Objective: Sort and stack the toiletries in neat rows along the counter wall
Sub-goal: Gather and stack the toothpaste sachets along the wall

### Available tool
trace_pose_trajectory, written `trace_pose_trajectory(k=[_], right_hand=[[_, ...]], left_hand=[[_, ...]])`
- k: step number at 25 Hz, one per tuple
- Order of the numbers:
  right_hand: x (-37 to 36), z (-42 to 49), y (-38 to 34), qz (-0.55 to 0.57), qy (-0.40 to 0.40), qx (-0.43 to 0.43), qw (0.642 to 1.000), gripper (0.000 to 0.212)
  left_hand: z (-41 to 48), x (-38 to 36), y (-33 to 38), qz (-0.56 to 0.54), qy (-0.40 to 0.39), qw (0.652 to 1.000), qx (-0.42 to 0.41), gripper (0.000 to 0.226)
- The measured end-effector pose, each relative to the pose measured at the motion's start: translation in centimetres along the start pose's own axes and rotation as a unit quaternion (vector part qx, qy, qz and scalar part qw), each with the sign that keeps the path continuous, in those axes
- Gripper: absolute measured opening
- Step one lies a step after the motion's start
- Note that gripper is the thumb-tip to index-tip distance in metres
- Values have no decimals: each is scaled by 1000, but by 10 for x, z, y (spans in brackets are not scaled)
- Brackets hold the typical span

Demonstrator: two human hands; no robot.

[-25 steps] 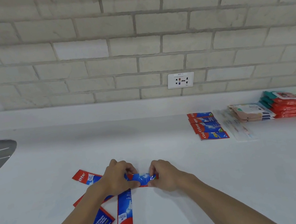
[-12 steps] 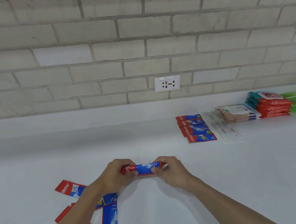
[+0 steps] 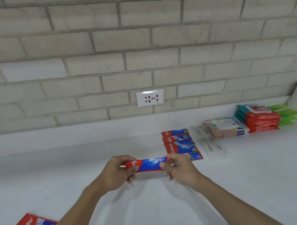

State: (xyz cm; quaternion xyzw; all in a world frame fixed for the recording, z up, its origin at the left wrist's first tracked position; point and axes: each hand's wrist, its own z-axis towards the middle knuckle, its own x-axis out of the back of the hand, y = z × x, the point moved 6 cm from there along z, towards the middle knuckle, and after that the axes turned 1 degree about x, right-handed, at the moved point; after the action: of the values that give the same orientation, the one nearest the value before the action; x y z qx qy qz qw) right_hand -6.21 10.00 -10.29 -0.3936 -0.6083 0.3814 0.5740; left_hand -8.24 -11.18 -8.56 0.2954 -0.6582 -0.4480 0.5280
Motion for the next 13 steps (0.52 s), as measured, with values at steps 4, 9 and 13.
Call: trace_pose_trajectory(k=[4,9,13], right_hand=[[46,33,9,37,50,-1,998,17],[100,77,17,81,128,-26,988,19],[129,110,24,17,187,-19,982,21]], left_hand=[[44,-23,22,-87,18,996,17,9],[101,-49,38,-140,82,984,73,20],[143,-63,36,-160,159,967,116,26]])
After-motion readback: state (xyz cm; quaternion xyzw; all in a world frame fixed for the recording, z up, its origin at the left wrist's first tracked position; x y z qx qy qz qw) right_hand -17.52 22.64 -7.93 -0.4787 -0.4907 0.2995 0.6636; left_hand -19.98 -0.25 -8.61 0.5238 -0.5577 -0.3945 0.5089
